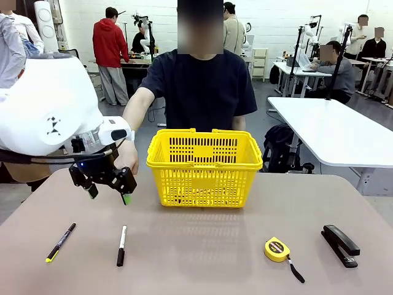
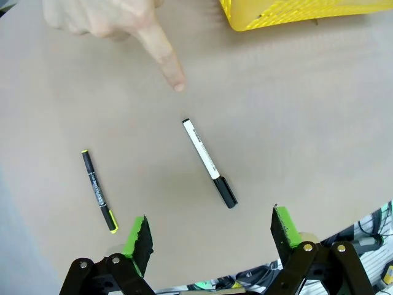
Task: Place the items the person wants into the basket.
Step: Pick up the item the person points to and place it in the Market Basket.
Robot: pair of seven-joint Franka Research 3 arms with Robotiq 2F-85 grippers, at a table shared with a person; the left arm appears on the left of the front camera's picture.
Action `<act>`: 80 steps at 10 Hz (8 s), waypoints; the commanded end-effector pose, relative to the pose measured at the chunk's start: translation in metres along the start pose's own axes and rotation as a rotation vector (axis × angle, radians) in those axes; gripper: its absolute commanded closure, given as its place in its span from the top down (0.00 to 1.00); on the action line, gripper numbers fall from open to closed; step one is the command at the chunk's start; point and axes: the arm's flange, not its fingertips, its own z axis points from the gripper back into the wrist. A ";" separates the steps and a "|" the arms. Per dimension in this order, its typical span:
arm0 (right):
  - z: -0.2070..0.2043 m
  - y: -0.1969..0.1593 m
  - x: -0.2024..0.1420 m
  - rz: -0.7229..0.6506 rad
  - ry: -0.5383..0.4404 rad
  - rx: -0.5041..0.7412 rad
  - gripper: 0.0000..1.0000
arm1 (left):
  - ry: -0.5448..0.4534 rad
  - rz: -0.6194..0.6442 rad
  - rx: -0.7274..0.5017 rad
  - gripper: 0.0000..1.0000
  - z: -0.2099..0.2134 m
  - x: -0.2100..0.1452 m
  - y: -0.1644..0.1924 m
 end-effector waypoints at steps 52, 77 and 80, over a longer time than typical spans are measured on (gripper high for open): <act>-0.001 -0.001 0.002 0.013 -0.032 0.010 1.00 | -0.009 -0.708 0.023 0.08 0.072 0.242 -0.161; -0.001 -0.001 0.002 0.013 -0.032 0.010 1.00 | 0.083 -0.853 0.041 1.00 -0.043 0.277 -0.156; -0.001 -0.001 0.002 0.013 -0.032 0.010 1.00 | 0.065 -0.857 -0.127 1.00 0.031 0.246 -0.135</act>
